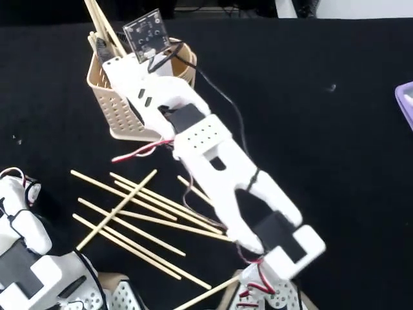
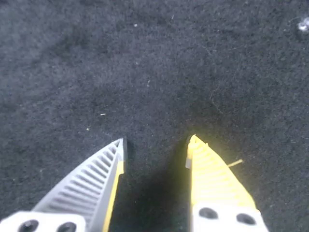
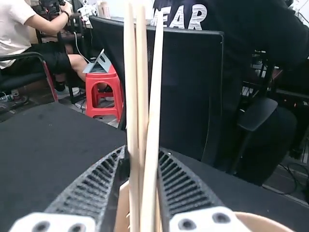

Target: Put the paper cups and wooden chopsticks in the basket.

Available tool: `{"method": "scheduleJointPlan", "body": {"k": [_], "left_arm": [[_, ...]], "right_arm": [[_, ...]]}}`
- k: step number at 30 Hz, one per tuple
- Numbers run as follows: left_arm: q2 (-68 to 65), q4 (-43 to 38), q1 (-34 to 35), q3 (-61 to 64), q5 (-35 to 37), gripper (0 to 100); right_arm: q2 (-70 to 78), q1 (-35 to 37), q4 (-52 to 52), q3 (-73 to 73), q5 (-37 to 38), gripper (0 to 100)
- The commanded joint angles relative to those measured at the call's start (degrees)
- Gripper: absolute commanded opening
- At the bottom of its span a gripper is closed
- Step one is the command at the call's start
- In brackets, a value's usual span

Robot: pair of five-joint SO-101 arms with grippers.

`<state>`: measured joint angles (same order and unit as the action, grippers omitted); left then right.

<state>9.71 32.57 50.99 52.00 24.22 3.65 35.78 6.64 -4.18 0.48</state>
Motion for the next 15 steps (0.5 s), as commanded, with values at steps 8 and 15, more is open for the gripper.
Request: {"method": "scheduleJointPlan", "body": {"k": [8,15], "left_arm": [[-0.2,-0.2,-0.8,-3.0,0.2,21],[-0.2,-0.2,-0.8,-3.0,0.2,21]], "right_arm": [[-13.1,1.1,-0.6,-8.1,-0.4,1.2],[-11.1,1.7,-3.0,-8.1,-0.4,10.6]]}}
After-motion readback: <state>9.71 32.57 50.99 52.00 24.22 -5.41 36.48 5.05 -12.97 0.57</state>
